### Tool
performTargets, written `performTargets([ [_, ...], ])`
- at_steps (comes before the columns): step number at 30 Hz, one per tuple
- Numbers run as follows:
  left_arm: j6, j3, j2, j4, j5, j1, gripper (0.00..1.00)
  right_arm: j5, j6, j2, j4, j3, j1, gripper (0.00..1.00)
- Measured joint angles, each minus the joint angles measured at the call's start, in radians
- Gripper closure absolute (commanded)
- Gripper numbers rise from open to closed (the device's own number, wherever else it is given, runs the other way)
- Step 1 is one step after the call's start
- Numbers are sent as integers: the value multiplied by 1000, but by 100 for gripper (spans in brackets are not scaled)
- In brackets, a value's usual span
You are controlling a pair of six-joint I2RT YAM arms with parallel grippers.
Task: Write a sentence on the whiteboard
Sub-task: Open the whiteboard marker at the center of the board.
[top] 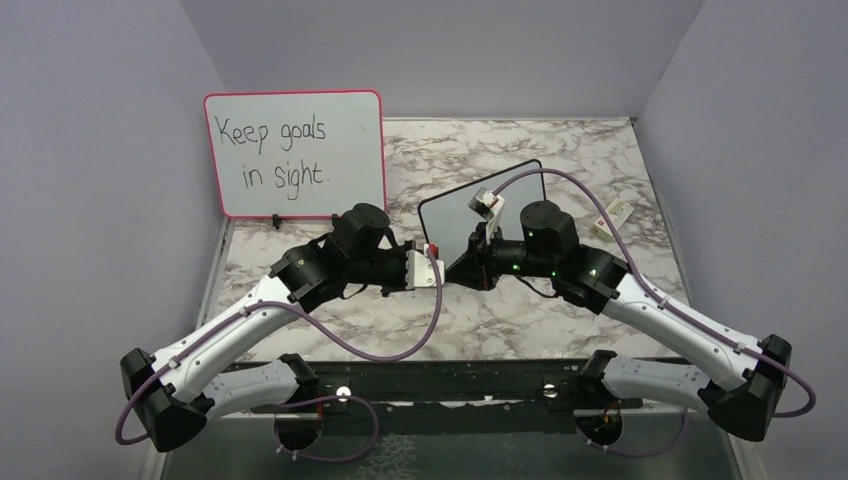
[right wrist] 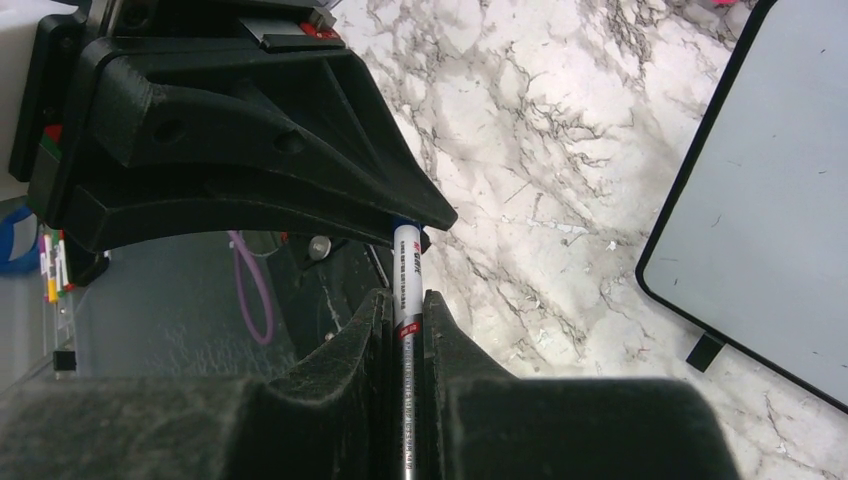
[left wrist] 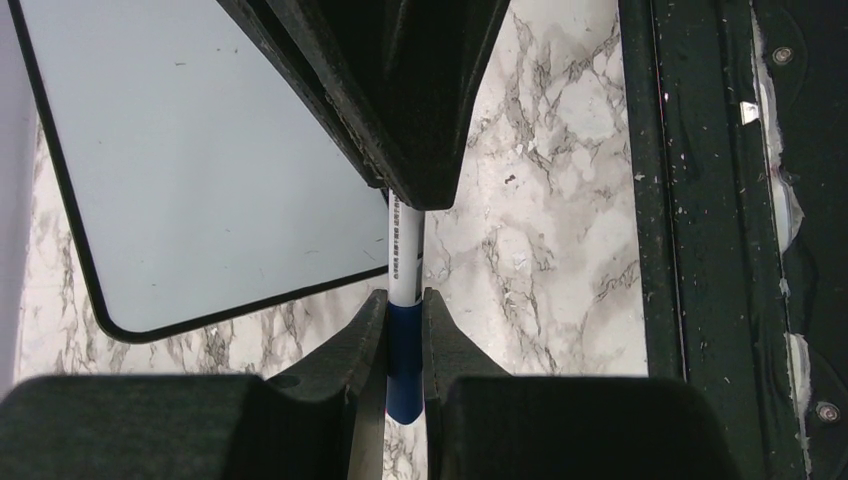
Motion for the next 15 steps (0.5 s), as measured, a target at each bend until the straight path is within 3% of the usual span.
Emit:
performTargets([
  [8, 0, -31, -38, 28, -16, -3, 72, -3, 0, -19, -3, 0, 0, 99],
  [15, 0, -35, -37, 27, -30, -3, 70, -6, 0, -22, -4, 0, -2, 99],
])
